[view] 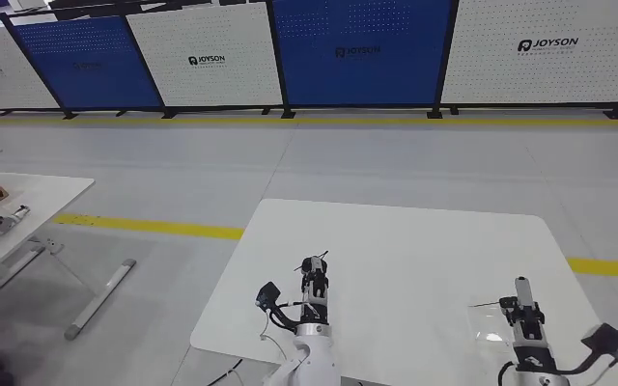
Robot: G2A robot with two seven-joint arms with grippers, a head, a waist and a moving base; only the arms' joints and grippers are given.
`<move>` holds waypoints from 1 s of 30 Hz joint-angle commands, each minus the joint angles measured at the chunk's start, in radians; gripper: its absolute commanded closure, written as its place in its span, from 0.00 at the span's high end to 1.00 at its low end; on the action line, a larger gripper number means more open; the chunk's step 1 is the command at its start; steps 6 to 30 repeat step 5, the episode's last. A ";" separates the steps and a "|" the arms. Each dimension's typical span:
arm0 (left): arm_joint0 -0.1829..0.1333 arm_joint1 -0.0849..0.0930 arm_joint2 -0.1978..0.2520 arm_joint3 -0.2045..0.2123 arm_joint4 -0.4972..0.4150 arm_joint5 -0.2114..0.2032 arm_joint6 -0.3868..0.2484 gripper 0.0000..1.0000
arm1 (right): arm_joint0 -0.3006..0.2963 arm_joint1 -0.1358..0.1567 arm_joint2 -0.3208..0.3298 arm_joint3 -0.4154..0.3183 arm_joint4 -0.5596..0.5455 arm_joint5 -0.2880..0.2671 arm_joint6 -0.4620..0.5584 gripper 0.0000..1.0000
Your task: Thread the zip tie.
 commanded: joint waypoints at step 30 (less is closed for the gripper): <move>0.000 0.000 0.000 0.000 0.000 0.000 0.000 0.00 | 0.000 0.000 0.000 0.000 0.000 0.000 0.000 1.00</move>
